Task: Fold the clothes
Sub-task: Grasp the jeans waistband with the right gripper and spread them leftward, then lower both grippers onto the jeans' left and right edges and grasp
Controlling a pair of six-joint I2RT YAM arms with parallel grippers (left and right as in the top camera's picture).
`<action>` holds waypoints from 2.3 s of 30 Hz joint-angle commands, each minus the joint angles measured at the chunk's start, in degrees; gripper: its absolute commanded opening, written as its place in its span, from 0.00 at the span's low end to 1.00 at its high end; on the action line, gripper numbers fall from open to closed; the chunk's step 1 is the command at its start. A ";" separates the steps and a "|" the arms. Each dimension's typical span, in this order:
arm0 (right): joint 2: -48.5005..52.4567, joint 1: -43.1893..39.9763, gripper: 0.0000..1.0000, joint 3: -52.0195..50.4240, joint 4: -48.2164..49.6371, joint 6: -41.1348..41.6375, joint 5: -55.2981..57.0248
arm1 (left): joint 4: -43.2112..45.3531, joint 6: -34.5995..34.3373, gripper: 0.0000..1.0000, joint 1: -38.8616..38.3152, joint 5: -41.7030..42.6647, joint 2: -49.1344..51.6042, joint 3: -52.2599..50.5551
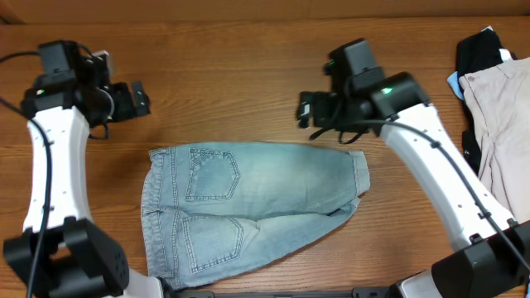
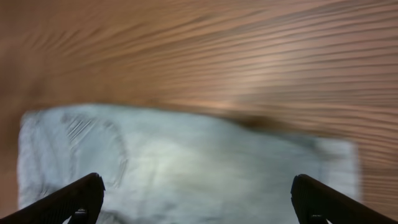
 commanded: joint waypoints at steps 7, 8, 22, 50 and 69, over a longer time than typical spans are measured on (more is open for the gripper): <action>-1.55 -5.55 1.00 0.22 -1.49 -6.01 1.68 | -2.16 5.79 1.00 -0.48 -0.74 12.39 0.94; -1.55 -5.53 0.99 0.22 -1.46 -6.01 2.38 | -2.10 5.81 1.00 -0.50 -0.50 13.44 0.94; -0.96 -6.32 0.93 -3.43 -0.50 -5.99 7.45 | -5.44 7.08 0.79 -1.66 2.95 18.64 0.90; -0.96 -9.07 0.89 -13.70 5.64 -5.57 7.43 | -12.70 0.81 0.66 -6.54 -3.54 18.64 -0.46; -0.96 -9.07 0.89 -13.70 5.95 -5.55 7.41 | -9.77 -5.90 0.79 -6.86 -12.09 18.67 -0.66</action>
